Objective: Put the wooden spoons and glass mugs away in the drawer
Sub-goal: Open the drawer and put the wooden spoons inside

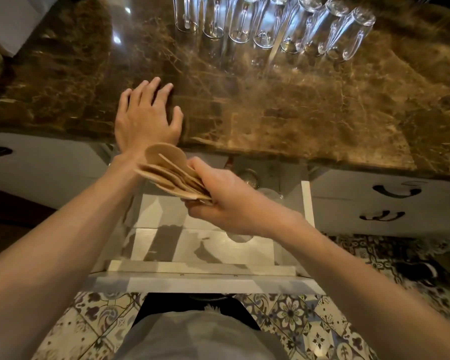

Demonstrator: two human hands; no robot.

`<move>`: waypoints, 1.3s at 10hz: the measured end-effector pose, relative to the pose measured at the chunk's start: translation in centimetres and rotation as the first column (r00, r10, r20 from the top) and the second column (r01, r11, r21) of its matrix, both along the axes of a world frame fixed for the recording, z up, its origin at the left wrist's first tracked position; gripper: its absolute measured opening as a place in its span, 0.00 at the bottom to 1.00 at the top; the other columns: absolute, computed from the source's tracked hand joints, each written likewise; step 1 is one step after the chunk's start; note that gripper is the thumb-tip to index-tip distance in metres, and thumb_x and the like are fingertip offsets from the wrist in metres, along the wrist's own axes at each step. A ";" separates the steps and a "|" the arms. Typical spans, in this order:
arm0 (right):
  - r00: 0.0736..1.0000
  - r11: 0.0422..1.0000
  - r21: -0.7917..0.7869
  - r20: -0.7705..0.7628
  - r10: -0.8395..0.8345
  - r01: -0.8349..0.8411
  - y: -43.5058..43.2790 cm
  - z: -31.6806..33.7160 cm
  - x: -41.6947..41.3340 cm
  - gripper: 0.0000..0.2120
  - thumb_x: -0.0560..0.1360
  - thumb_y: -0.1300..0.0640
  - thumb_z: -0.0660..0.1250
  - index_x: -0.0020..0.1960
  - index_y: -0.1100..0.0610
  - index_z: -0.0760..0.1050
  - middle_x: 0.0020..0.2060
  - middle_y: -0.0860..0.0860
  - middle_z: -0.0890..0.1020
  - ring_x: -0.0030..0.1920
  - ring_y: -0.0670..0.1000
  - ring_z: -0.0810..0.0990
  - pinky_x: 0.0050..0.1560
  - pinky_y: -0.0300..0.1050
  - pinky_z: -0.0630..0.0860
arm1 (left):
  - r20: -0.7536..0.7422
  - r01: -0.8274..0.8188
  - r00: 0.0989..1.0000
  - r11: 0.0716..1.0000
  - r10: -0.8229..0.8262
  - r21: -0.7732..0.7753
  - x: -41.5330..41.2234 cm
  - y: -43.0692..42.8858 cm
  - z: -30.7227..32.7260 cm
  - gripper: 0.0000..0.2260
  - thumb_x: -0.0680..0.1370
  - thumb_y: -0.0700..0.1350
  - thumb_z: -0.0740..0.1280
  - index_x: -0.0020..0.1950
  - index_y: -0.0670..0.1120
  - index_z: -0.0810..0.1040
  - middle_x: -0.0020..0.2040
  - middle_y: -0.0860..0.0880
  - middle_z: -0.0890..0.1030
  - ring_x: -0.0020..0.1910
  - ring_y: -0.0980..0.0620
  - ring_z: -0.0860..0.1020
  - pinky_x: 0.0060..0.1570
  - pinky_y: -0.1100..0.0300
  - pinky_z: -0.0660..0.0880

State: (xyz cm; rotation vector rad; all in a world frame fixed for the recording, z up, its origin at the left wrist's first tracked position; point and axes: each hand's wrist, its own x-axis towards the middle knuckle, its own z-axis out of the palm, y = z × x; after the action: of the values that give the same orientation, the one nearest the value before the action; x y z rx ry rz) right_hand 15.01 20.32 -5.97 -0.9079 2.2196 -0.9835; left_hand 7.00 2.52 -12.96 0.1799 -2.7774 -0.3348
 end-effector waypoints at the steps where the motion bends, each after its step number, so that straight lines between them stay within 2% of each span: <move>1: 0.997 0.995 0.098 0.073 -0.005 -0.002 0.7 -4.6 1.7 0.16 0.72 0.61 0.68 0.51 0.50 0.62 0.40 0.44 0.73 0.38 0.44 0.72 0.39 0.41 0.66 | -0.013 0.005 1.000 1.000 -0.005 -0.002 0.3 0.2 0.0 0.24 0.77 0.55 0.52 0.71 0.48 0.67 0.72 0.45 0.67 0.72 0.47 0.62 0.72 0.49 0.53; 2: 0.998 0.979 0.203 0.066 0.016 -0.029 1.7 -7.4 2.2 0.13 0.73 0.60 0.67 0.53 0.56 0.65 0.44 0.50 0.76 0.41 0.49 0.72 0.39 0.44 0.65 | -0.002 0.004 1.000 1.000 -0.004 0.007 0.4 0.1 0.1 0.24 0.78 0.55 0.52 0.71 0.48 0.66 0.72 0.45 0.67 0.72 0.47 0.61 0.72 0.50 0.52; 4: 0.986 0.905 0.395 0.112 0.122 -0.157 4.2 -11.6 2.2 0.14 0.75 0.55 0.64 0.56 0.60 0.66 0.44 0.56 0.76 0.41 0.53 0.71 0.38 0.45 0.62 | -0.004 0.005 1.000 1.000 -0.004 0.010 0.5 0.2 0.2 0.23 0.78 0.55 0.53 0.72 0.48 0.66 0.73 0.46 0.66 0.72 0.47 0.61 0.72 0.50 0.52; 5: 0.964 0.798 0.548 0.214 0.156 -0.251 6.1 -13.6 2.5 0.15 0.76 0.55 0.64 0.58 0.60 0.65 0.50 0.60 0.77 0.45 0.57 0.74 0.42 0.47 0.68 | -0.001 0.002 1.000 1.000 -0.002 0.005 0.5 0.2 0.3 0.23 0.78 0.55 0.53 0.72 0.48 0.66 0.73 0.46 0.66 0.73 0.48 0.61 0.72 0.51 0.51; 6: 0.951 0.741 0.613 0.288 0.112 -0.274 7.5 -14.3 2.6 0.15 0.77 0.52 0.64 0.58 0.59 0.65 0.52 0.59 0.78 0.49 0.58 0.76 0.47 0.50 0.72 | 0.009 0.006 1.000 1.000 -0.006 0.005 0.5 0.3 0.3 0.24 0.78 0.55 0.52 0.72 0.48 0.65 0.73 0.46 0.65 0.73 0.48 0.60 0.73 0.51 0.51; 7: 0.943 0.653 0.695 0.319 0.095 -0.301 9.1 -14.7 2.4 0.18 0.77 0.45 0.62 0.57 0.59 0.67 0.53 0.58 0.77 0.50 0.57 0.75 0.46 0.48 0.70 | 0.010 0.004 1.000 1.000 -0.005 0.013 0.5 0.2 0.3 0.24 0.78 0.54 0.52 0.72 0.48 0.65 0.73 0.46 0.65 0.73 0.48 0.60 0.73 0.51 0.51; 8: 0.947 0.622 0.725 0.309 0.091 -0.296 9.6 -14.9 2.4 0.20 0.77 0.43 0.61 0.56 0.59 0.68 0.52 0.58 0.77 0.46 0.55 0.74 0.43 0.47 0.68 | 0.013 0.006 1.000 1.000 -0.006 0.010 0.5 0.3 0.4 0.23 0.78 0.54 0.52 0.72 0.48 0.65 0.73 0.46 0.65 0.73 0.48 0.60 0.73 0.51 0.51; 10: 0.947 0.572 0.755 0.268 0.175 -0.319 10.0 -14.6 2.3 0.12 0.79 0.56 0.61 0.59 0.61 0.70 0.56 0.57 0.74 0.52 0.57 0.76 0.50 0.50 0.74 | 0.016 0.010 1.000 1.000 -0.010 0.005 0.6 0.3 0.4 0.23 0.79 0.54 0.53 0.72 0.48 0.65 0.73 0.46 0.65 0.73 0.48 0.60 0.72 0.51 0.51; 11: 0.943 0.598 0.733 0.300 0.143 -0.324 10.7 -13.6 2.3 0.15 0.79 0.51 0.58 0.61 0.59 0.70 0.58 0.56 0.74 0.55 0.58 0.76 0.55 0.51 0.74 | 0.012 0.009 1.000 1.000 -0.009 0.005 0.6 0.3 0.4 0.23 0.79 0.54 0.53 0.72 0.48 0.65 0.73 0.46 0.65 0.73 0.48 0.60 0.72 0.50 0.51; 12: 0.945 0.575 0.752 0.290 0.148 -0.321 11.1 -12.8 2.4 0.19 0.80 0.50 0.57 0.67 0.59 0.67 0.62 0.56 0.72 0.59 0.58 0.74 0.59 0.52 0.72 | 0.011 0.009 1.000 1.000 -0.009 0.003 0.5 0.3 0.3 0.23 0.79 0.55 0.52 0.72 0.48 0.65 0.73 0.46 0.65 0.73 0.48 0.60 0.72 0.50 0.51; 13: 0.941 0.452 0.826 0.289 0.174 -0.337 11.2 -11.3 2.5 0.18 0.79 0.54 0.58 0.67 0.58 0.67 0.61 0.56 0.73 0.59 0.58 0.74 0.57 0.51 0.74 | 0.009 0.009 1.000 1.000 -0.009 0.000 0.4 0.2 0.3 0.24 0.79 0.55 0.52 0.72 0.48 0.65 0.73 0.46 0.65 0.73 0.48 0.60 0.72 0.50 0.51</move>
State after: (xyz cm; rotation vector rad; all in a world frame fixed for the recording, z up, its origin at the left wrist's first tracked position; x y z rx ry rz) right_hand 17.51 31.52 -17.23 -0.5855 1.9396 0.2797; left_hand 7.42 2.71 -12.71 0.1686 -2.7876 -0.3368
